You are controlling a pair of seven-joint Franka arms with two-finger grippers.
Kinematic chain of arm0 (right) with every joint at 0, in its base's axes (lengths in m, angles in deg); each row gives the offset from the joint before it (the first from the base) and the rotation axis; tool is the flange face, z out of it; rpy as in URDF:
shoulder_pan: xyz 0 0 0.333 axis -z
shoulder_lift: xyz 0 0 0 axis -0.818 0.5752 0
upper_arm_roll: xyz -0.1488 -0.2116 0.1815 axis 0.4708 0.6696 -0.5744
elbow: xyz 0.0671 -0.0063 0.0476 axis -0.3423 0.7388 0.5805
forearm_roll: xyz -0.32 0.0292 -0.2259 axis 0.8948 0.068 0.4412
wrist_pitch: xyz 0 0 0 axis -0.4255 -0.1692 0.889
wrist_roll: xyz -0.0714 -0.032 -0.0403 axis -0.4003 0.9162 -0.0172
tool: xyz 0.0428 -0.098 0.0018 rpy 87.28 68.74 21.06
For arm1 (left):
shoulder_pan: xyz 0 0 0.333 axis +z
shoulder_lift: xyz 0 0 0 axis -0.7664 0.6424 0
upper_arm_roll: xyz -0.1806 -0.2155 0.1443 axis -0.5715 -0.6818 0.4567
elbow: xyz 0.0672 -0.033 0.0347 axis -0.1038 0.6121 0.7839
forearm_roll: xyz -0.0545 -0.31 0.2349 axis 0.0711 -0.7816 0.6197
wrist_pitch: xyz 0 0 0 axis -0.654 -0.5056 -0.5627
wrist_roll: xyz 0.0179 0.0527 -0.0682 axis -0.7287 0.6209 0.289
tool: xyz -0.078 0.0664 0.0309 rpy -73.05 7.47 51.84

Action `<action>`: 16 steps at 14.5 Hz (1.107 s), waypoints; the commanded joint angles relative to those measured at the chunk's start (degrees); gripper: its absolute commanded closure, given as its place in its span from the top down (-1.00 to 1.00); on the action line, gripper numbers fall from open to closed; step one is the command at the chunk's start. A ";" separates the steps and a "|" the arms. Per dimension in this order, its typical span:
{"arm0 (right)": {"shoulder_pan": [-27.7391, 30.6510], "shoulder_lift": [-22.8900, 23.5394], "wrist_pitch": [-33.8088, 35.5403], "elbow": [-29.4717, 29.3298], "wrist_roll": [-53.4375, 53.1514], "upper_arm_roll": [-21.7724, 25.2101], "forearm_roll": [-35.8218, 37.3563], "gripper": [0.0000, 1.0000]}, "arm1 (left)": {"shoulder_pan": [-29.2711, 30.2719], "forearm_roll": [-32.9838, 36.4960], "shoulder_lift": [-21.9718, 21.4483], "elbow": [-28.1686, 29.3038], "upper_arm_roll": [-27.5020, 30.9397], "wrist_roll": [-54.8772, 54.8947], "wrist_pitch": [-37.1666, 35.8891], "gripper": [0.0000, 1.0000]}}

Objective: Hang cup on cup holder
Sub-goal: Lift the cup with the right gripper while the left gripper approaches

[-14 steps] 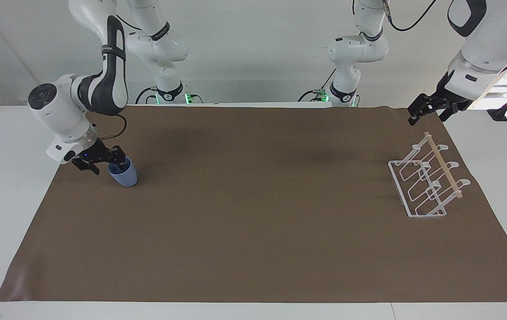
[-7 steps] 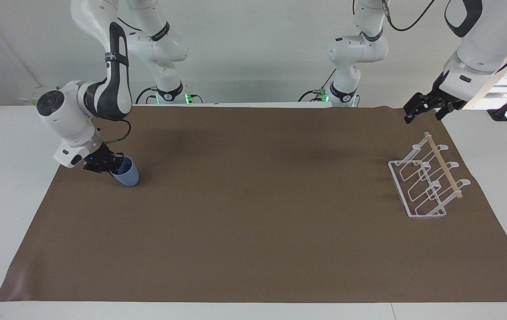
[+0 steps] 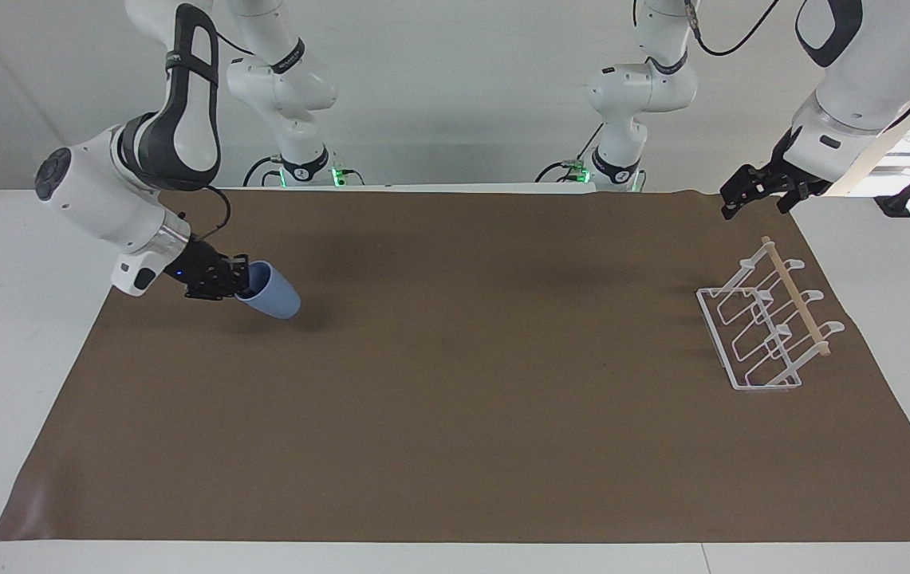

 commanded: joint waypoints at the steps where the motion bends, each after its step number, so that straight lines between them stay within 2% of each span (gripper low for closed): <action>1: -4.39 0.07 0.76 -0.08 -4.47 -0.31 -8.90 -1.00 | -0.20 -7.85 -0.16 -0.11 0.37 -16.43 3.03 1.00; 4: -9.75 -0.20 1.37 0.19 -11.76 -0.31 -21.63 -1.00 | -2.21 -9.36 -0.51 1.20 -0.24 -32.41 5.84 1.00; 6: -12.73 -0.46 1.29 0.63 -13.18 -0.31 -30.94 -1.00 | -5.03 -13.03 -0.69 2.08 -0.25 -49.28 9.87 1.00; 8: -16.07 -0.99 0.24 1.51 -15.81 -0.31 -39.65 -1.00 | -5.13 -17.43 -0.42 2.00 -0.25 -60.48 12.26 1.00; 13: -23.89 -1.08 -6.96 1.95 -20.39 -0.31 -53.46 -0.99 | -10.21 -24.90 0.28 2.09 -0.25 -81.40 16.75 1.00; 16: -28.12 -1.08 -10.92 2.04 -21.97 -0.32 -56.04 -0.99 | -15.57 -25.44 0.11 3.31 -0.16 -88.62 16.93 0.99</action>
